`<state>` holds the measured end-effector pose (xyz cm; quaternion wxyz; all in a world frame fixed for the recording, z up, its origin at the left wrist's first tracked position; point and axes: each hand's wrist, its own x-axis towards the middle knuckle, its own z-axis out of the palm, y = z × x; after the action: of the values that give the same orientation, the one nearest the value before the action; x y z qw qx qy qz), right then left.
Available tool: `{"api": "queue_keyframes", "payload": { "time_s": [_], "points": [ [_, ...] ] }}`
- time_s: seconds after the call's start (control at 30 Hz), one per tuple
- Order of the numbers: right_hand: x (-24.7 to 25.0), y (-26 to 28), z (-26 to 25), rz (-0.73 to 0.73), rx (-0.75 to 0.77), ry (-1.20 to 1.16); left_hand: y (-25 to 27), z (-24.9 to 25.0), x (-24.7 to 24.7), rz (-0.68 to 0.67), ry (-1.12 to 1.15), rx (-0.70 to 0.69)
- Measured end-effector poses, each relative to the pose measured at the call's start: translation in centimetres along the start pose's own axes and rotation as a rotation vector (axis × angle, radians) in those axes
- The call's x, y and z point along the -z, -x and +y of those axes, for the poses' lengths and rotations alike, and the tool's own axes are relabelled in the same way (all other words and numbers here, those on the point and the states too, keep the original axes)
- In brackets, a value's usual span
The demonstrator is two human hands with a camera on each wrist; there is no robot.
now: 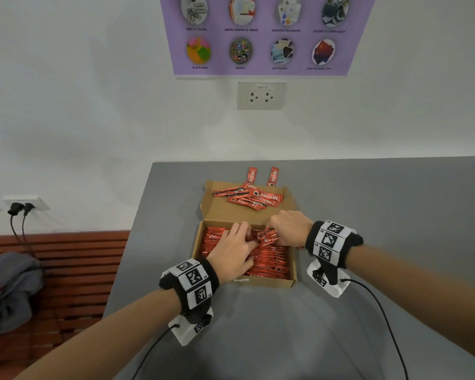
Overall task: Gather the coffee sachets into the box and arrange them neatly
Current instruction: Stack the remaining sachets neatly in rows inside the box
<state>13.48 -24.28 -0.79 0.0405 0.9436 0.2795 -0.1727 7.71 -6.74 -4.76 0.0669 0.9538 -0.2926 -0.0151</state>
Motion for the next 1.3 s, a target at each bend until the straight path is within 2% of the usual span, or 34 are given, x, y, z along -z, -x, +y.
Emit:
{"api": "queue_keyframes", "payload": {
  "time_s": [0.2,0.37,0.57,0.67,0.8,0.87,1.1,1.3],
  "points": [
    [-0.3,0.0,0.6,0.017,-0.034,-0.117,-0.3,-0.3,-0.1,-0.062,0.062,-0.042],
    [-0.6,0.4,1.2,0.046,-0.060,-0.217,-0.6,-0.2,-0.2,-0.016,0.133,-0.009],
    [-1.2,0.5,0.8,0.075,-0.089,-0.261,-0.6,-0.1,-0.3,0.002,0.013,-0.030],
    [-1.3,0.6,1.0,0.089,-0.105,-0.317,-0.6,0.0,-0.2,-0.022,0.039,-0.033],
    [-0.7,1.0,2.1,0.263,-0.209,-0.531,-0.6,-0.7,0.0,0.083,0.206,0.012],
    [-0.6,1.2,2.6,0.310,-0.239,-0.520,-0.8,-0.8,0.1,0.103,0.210,0.011],
    [-0.8,1.0,1.7,0.218,-0.217,-0.461,-1.2,-0.4,0.1,0.050,0.097,0.008],
    [-1.5,0.6,1.4,0.232,-0.227,-0.373,-1.5,-0.4,0.1,-0.008,0.020,0.021]
  ]
}}
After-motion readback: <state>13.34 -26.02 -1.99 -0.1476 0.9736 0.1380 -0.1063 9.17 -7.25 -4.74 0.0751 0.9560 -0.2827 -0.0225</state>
